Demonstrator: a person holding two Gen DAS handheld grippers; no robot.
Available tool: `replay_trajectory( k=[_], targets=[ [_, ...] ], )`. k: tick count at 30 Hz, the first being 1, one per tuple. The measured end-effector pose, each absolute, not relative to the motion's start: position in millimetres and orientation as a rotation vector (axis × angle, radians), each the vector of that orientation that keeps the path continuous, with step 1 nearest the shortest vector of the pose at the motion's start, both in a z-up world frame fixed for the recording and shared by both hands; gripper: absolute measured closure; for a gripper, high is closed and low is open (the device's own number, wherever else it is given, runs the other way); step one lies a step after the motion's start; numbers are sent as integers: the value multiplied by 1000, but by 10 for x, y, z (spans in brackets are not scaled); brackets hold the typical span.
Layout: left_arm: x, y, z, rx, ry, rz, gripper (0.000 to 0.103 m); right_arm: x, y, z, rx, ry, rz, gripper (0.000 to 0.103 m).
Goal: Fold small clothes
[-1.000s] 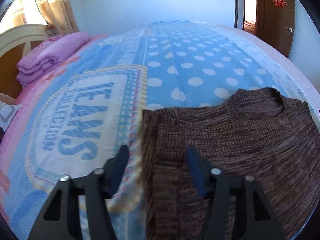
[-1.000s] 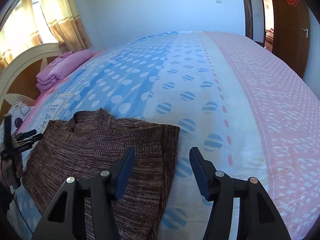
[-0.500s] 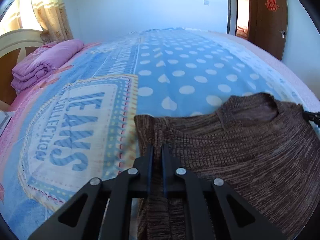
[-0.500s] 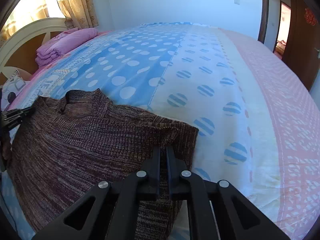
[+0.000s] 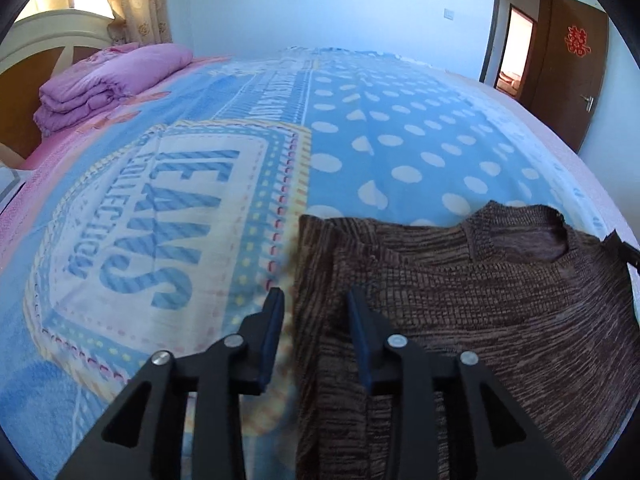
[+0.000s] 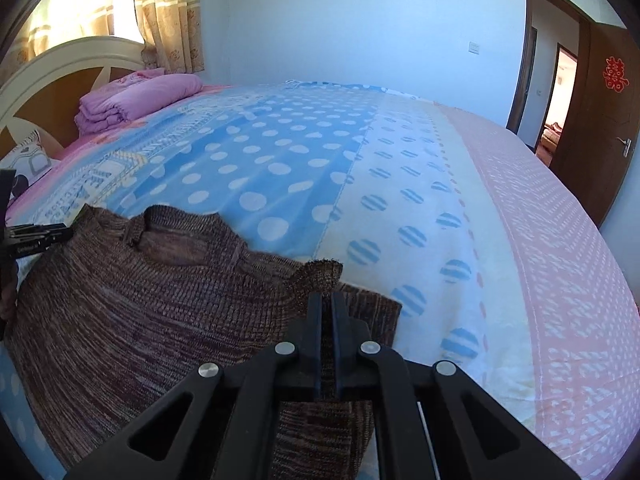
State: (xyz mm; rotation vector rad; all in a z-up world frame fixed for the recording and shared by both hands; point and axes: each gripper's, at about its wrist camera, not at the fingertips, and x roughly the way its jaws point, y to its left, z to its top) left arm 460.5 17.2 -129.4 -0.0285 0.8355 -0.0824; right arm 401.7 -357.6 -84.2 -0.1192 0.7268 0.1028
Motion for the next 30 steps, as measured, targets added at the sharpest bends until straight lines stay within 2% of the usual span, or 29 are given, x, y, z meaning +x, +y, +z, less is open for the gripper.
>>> replay_trajectory(
  k=[9,13,16,17,25,30],
  targets=[
    [4618,-120,-1193,100,786,-160,66,4021,-3619,-873,-101,737,103,100],
    [4757,-155,-1368,115,868,-137,74,4018,-3616,-928,-100,747,106,100],
    [4736,-145,-1343,109,857,-143,97,4010,-3621,-980,-103,753,105,100],
    [4725,-149,-1328,117,848,-134,98,4006,-3625,-986,-103,752,104,100],
    [4683,57,-872,26,707,-99,98,3971,-3735,-616,-61,637,65,100],
    [4835,16,-1097,70,750,-56,98,4137,-3741,-756,-67,693,27,100]
  ],
)
